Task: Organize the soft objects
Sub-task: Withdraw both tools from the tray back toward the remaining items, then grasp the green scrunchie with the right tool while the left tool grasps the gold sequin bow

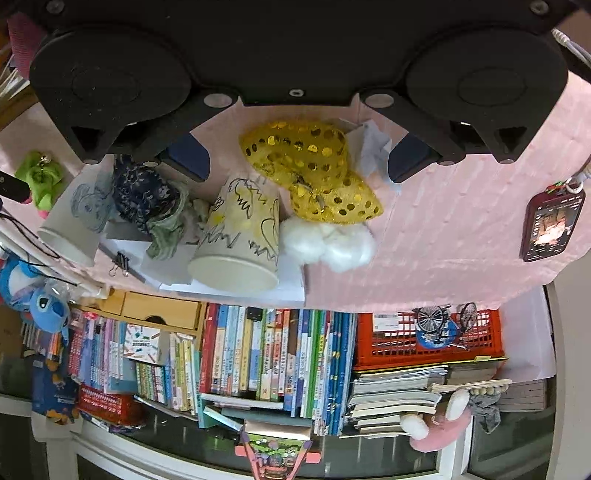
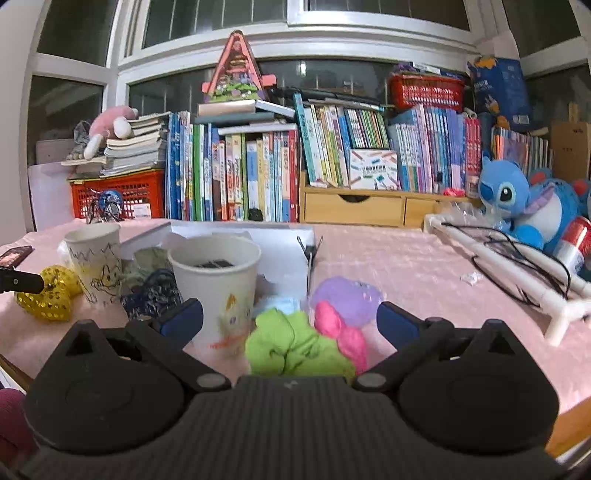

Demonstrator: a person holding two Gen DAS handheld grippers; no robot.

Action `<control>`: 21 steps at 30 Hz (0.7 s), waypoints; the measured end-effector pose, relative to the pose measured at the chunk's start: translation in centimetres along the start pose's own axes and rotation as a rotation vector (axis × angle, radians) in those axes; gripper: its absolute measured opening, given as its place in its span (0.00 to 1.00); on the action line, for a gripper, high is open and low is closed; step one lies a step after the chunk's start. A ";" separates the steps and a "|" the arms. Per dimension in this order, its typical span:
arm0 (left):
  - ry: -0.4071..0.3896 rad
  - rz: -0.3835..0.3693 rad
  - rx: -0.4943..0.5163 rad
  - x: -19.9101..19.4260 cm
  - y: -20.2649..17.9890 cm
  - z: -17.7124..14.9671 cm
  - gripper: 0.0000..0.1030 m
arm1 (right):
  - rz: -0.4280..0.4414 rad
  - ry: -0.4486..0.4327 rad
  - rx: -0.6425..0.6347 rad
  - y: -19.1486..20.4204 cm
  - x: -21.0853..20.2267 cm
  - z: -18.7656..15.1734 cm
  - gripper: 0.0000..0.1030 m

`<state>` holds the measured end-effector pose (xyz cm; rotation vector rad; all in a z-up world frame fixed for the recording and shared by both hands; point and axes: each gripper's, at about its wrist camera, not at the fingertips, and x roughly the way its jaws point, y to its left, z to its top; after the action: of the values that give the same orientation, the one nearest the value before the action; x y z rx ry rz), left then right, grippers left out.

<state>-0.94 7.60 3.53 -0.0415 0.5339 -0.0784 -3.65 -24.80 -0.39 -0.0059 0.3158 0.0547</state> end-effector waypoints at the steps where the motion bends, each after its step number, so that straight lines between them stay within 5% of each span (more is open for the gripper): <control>1: -0.003 0.008 0.001 0.0 -0.2 0.0 0.99 | -0.002 0.005 0.001 0.0 0.1 -0.2 1.00; 21: 0.017 0.031 0.058 1.3 -2.3 -0.9 0.84 | -0.012 0.065 -0.011 0.7 1.6 -1.6 1.00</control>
<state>-0.49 5.17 2.22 0.0244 0.5489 -0.0642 -2.65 -24.04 -2.38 -0.0208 0.3802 0.0442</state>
